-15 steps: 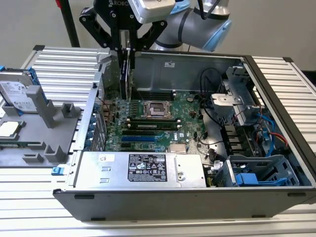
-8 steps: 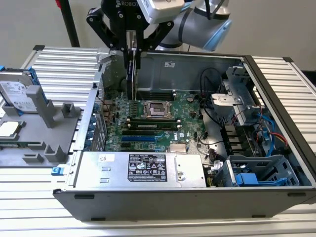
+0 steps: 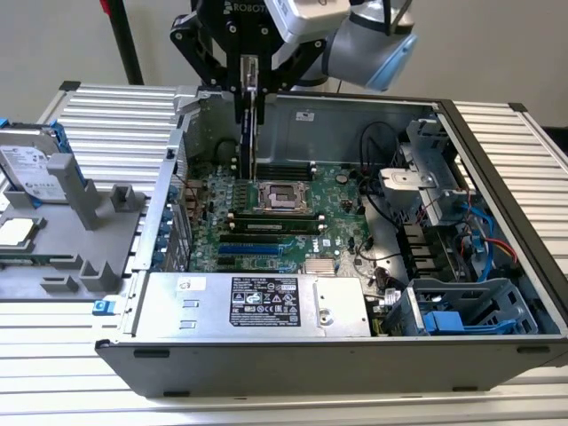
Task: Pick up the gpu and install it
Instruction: 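Pick up the gpu and move the gpu toward the slot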
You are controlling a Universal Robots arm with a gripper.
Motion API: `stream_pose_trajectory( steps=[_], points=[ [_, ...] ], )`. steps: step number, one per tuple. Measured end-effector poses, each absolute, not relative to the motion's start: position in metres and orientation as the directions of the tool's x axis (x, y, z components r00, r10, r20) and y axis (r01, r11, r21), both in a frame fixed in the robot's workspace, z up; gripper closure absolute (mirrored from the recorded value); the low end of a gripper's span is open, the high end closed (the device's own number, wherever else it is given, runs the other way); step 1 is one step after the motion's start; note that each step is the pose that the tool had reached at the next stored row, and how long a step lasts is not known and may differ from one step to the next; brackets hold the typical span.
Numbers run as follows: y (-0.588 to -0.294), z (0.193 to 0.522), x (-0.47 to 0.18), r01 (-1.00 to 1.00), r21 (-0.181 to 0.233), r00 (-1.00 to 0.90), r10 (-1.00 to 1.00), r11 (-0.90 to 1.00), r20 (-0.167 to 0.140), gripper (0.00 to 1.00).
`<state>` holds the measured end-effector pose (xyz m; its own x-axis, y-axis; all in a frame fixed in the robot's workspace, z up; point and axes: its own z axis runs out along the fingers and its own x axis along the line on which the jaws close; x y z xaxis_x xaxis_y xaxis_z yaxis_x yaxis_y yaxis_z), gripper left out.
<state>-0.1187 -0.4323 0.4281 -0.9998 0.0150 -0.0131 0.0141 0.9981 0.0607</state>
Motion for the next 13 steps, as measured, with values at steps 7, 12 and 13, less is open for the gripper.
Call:
stream_pose_trajectory(
  steps=[7,12,13],
  points=[
    [-0.432,0.428,-0.109,0.014,0.061,-1.0,0.015,0.998,-0.013,1.0],
    [-0.432,0.428,-0.102,0.014,0.061,-1.0,0.015,0.998,-0.013,1.0],
    [-0.432,0.428,-0.1,0.014,0.061,-1.0,0.015,0.998,-0.013,1.0]
  ],
)
